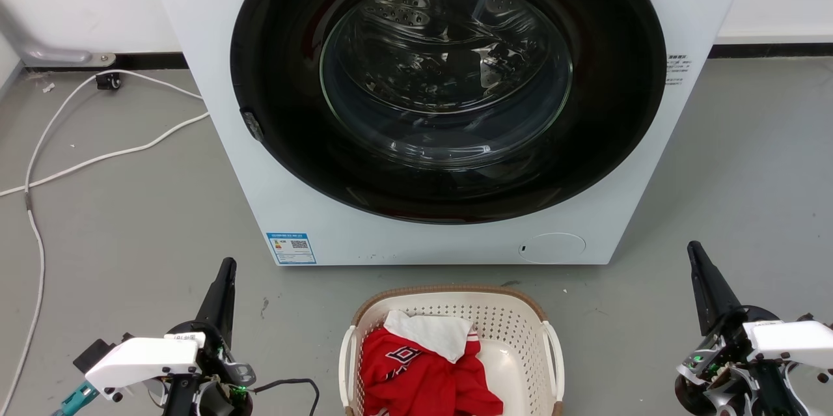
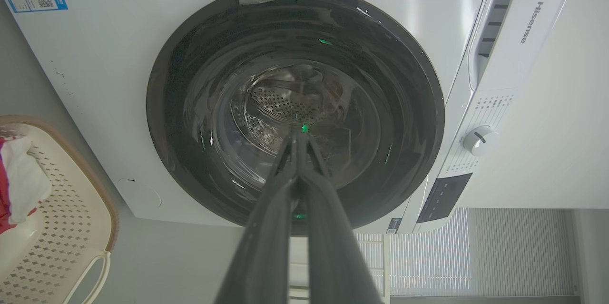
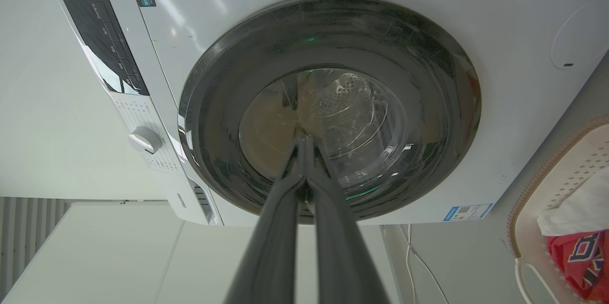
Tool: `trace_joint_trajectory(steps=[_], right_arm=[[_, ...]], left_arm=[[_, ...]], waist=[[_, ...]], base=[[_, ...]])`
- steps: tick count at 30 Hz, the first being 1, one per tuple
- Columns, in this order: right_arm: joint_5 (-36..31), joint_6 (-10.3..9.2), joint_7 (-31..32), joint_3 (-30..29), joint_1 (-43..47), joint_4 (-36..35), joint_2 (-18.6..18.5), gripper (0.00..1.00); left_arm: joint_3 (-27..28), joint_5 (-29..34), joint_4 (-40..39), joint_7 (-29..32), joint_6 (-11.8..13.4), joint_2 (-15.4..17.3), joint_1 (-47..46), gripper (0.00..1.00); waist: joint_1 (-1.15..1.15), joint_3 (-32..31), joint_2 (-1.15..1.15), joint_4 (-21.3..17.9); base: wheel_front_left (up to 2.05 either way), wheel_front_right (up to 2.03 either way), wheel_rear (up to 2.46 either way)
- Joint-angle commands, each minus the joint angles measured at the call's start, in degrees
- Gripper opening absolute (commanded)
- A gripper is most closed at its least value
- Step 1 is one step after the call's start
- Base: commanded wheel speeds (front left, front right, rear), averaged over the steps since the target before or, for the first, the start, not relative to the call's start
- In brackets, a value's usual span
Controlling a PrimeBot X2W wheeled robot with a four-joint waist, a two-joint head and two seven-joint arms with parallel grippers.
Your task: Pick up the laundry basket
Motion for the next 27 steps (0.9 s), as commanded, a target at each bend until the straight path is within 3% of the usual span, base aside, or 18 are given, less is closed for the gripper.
trace_joint_trajectory(steps=[1, 2, 3, 17, 27], right_arm=[[-0.22, 0.17, 0.06, -0.08, -0.64, 0.08, 0.22, 0.0], [-0.23, 0.17, 0.07, -0.09, -0.65, 0.08, 0.23, 0.0], [0.0, 0.0, -0.01, -0.01, 0.0, -0.01, 0.01, 1.0], [-2.95, 0.02, -3.27, 2.29, 0.71, -0.59, -0.34, 1.0], [-13.97, 0.03, -5.99, 3.4, 0.18, -1.13, -1.14, 1.0]], left_arm=[[0.18, 0.35, 0.08, 0.28, -0.01, -0.02, -0.53, 0.0], [0.19, 0.38, 0.08, 0.28, -0.01, -0.03, -0.54, 0.0], [0.04, 0.02, 0.0, 0.08, 0.01, -0.01, 0.0, 1.0], [-3.09, 2.08, -0.9, -3.35, 0.0, -0.29, -0.24, 1.0], [-4.76, 13.02, -2.81, -5.77, 0.0, -0.37, -0.26, 1.0]], waist=[[0.0, 0.0, 0.0, 0.0], [0.0, 0.0, 0.0, 0.0], [0.0, 0.0, 0.0, 0.0], [0.0, 0.09, 0.0, 0.05], [0.0, 0.11, 0.0, 0.16]], base=[[0.0, 0.0, 0.0], [0.0, 0.0, 0.0], [0.0, 0.0, 0.0], [0.0, 0.0, 0.0], [0.0, 0.0, 0.0]])
